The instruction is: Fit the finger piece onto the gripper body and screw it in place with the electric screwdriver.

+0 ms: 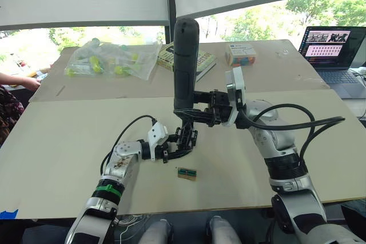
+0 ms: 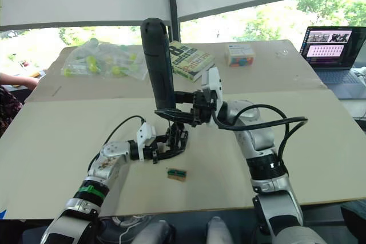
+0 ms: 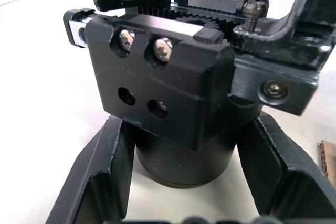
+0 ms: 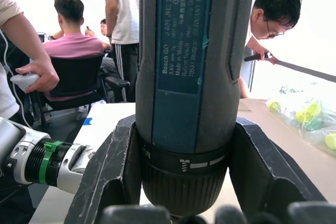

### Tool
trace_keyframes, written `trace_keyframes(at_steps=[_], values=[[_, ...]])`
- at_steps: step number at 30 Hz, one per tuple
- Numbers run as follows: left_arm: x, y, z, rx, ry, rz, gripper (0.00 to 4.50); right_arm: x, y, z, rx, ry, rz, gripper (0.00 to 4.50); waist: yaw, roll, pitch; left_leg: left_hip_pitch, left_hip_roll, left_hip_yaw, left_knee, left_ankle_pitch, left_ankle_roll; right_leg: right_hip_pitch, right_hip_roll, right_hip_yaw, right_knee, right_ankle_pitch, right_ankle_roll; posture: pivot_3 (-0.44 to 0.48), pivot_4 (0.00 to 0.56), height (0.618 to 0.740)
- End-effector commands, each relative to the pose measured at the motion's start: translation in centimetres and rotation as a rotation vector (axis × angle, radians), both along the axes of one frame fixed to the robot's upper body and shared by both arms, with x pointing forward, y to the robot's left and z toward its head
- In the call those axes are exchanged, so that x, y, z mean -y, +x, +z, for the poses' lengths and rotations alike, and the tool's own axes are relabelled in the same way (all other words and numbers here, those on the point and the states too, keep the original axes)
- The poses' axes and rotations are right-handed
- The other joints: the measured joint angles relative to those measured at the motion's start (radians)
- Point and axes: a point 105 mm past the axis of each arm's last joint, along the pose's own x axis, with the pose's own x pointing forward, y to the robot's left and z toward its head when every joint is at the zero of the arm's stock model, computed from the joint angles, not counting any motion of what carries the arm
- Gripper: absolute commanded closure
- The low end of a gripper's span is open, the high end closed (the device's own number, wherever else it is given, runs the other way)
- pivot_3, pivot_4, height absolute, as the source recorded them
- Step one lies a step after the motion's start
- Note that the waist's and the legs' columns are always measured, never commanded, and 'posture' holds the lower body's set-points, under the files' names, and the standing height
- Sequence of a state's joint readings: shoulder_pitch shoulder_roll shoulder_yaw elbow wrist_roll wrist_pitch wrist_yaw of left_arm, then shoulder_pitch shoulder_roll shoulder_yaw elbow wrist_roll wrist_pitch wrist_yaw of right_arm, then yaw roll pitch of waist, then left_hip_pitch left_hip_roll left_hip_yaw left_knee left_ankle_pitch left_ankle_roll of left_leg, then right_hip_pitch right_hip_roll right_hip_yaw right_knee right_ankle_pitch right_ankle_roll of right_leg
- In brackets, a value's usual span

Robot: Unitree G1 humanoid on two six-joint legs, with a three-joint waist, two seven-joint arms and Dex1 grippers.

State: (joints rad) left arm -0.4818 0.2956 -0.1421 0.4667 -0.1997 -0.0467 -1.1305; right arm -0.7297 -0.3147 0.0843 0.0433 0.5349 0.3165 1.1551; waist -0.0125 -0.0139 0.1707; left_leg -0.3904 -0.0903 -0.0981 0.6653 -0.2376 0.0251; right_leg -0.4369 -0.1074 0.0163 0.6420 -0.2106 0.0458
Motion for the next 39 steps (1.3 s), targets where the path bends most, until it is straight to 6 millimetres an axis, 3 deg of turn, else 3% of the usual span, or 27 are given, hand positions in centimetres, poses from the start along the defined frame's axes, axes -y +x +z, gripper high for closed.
trace_keyframes(at_steps=[1,17,39], values=[[0.5,-1.0,-1.7,-0.067,0.018,-0.028,2.18,-0.1,-0.8,1.7,0.06,0.043,0.027,2.58,0.0,0.0,0.0,0.0,0.0,0.0,0.0,0.0,0.0,0.0,0.0,0.0,0.0,0.0,0.0,0.0,0.15,0.74],[0.5,-1.1,-1.7,-0.067,0.012,-0.019,2.18,-0.4,-0.9,0.5,0.013,-0.024,0.038,2.58,0.001,0.0,-0.001,0.0,0.0,0.0,0.0,0.0,0.0,0.0,0.0,0.0,0.0,0.0,0.0,0.0,0.15,0.74],[0.6,-1.2,-1.8,-0.068,0.01,-0.02,2.18,0.5,-0.4,2.4,0.1,0.046,-0.001,2.58,0.0,0.0,-0.001,0.0,0.0,0.0,0.0,0.0,0.0,0.0,0.0,0.0,0.0,0.0,0.0,0.0,0.15,0.74]])
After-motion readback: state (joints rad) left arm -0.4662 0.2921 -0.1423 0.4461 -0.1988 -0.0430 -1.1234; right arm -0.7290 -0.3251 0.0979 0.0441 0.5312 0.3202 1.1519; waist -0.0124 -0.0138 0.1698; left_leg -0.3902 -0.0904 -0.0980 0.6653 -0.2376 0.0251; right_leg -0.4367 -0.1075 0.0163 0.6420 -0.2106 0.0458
